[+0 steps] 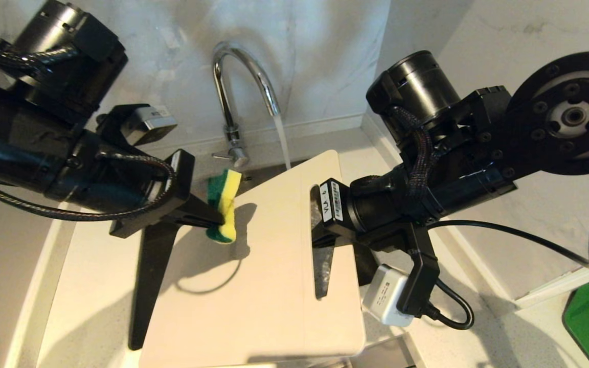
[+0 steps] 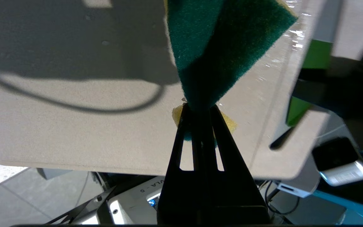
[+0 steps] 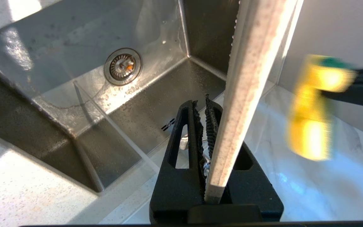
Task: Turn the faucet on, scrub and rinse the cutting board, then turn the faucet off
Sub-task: Scrub the cutting board underwater
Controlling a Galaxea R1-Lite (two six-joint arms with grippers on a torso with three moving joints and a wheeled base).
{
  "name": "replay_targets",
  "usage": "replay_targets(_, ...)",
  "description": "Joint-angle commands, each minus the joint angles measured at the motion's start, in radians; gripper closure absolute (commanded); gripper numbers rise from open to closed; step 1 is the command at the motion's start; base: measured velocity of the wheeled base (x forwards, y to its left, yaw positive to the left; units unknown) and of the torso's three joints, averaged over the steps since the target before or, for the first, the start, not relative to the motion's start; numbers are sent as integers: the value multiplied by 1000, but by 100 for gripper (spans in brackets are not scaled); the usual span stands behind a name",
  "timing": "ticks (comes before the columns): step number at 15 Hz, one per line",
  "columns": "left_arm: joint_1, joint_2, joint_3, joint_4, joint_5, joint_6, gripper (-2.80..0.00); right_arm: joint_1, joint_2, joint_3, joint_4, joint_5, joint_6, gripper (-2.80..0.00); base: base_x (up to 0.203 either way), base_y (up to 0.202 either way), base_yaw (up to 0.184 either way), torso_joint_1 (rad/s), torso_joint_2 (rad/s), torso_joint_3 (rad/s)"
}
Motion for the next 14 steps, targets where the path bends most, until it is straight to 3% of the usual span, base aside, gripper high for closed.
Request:
replay_targets(1,-22,93,19,2,12,-10,0,0,-2,4,4,3,-15,0,0,0,0,0,0,0)
replay_targets(4,33,110,117,-47,10,-12,0,-2,-3,6,4,3,-15,0,0,0,0,0,0,0)
replay_targets(8,166,85,286,-172,-3,-5,0,-3,-6,8,4,3,-14,0,0,0,0,0,0,0)
replay_targets(14,350,75,499,-292,-40,117,0,-3,-8,10,2,3,-3,0,0,0,0,0,0,0)
